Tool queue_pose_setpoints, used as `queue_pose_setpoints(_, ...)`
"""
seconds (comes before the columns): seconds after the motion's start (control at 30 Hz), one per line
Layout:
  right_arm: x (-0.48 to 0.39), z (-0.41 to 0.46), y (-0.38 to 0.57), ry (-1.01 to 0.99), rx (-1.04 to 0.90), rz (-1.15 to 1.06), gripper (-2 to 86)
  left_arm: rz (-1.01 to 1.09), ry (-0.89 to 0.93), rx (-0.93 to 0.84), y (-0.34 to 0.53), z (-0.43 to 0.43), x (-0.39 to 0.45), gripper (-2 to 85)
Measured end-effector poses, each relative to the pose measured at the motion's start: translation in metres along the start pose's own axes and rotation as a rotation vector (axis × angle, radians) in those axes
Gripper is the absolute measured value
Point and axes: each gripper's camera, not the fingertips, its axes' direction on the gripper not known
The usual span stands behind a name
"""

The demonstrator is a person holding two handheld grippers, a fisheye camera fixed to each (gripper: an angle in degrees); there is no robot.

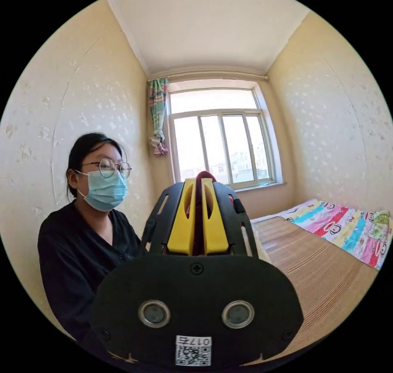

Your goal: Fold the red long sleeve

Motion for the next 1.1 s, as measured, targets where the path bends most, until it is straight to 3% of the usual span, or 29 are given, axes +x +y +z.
queue_pose_setpoints(0.13, 0.014, -0.023, -0.002, -0.277, 0.198, -0.040, 2.3, 0.075, 0.103, 0.121, -0.047, -0.023, 0.055, 7.3)
queue_pose_setpoints(0.27, 0.021, -0.043, -0.006, -0.499, 0.360, -0.159, 2.2, 0.179, 0.050, 0.130, -0.078, -0.044, 0.107, 7.9)
queue_pose_setpoints(0.5, 0.046, 0.006, -0.052, -0.198, -0.030, -0.011, 2.1, 0.222, 0.094, 0.014, -0.082, -0.010, 0.130, 7.7)
queue_pose_setpoints(0.6, 0.045, 0.045, -0.073, -0.197, -0.217, 0.042, 2.1, 0.208, 0.113, -0.082, -0.074, 0.019, 0.129, 7.7)
queue_pose_setpoints(0.7, 0.021, 0.061, -0.093, -0.216, -0.255, -0.009, 1.9, 0.197, 0.085, -0.067, -0.067, 0.028, 0.126, 7.8)
queue_pose_setpoints(0.77, 0.000, 0.059, -0.104, -0.204, -0.234, -0.071, 1.9, 0.178, 0.172, -0.017, -0.063, 0.030, 0.123, 7.2)
queue_pose_setpoints(0.87, -0.033, 0.050, -0.116, 0.024, -0.220, -0.193, 1.9, 0.146, 0.428, 0.009, -0.047, 0.053, 0.132, 2.8)
queue_pose_setpoints(1.0, -0.029, 0.045, -0.116, 0.441, -0.334, -0.150, 1.8, 0.198, 0.480, -0.104, -0.017, 0.089, 0.175, -0.5)
queue_pose_setpoints(1.1, 0.001, 0.027, -0.102, 0.461, -0.332, 0.015, 1.8, 0.305, 0.501, -0.248, -0.001, 0.107, 0.199, -0.9)
